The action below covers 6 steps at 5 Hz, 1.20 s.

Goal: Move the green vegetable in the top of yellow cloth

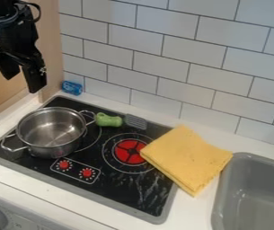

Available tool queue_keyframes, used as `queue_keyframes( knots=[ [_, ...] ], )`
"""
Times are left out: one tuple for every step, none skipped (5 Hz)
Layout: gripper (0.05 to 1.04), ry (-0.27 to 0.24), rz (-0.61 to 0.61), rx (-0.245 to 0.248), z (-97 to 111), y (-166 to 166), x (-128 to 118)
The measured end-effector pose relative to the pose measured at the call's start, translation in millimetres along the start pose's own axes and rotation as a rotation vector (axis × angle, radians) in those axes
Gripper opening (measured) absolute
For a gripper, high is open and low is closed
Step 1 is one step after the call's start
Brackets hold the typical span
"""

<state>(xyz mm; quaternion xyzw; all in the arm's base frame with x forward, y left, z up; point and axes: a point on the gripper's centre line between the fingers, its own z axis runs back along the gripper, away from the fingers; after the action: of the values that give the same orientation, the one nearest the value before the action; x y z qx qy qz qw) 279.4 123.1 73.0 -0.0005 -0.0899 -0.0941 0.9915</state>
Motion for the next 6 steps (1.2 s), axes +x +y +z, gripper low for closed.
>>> queue_keyframes(
  knots=[
    [0.999,0.048,0.010,-0.037,-13,-7,-12],
    [0.999,0.071,-0.006,-0.070,-15,-12,-15],
    [0.999,0.037,-0.061,-0.072,-3,-12,3],
    [0.999,0.033,-0.126,-0.086,3,-16,15],
    [0.999,0.047,-0.256,-0.096,7,-27,30],
    [0.999,0.070,-0.436,-0.111,6,-45,47]
  ],
)
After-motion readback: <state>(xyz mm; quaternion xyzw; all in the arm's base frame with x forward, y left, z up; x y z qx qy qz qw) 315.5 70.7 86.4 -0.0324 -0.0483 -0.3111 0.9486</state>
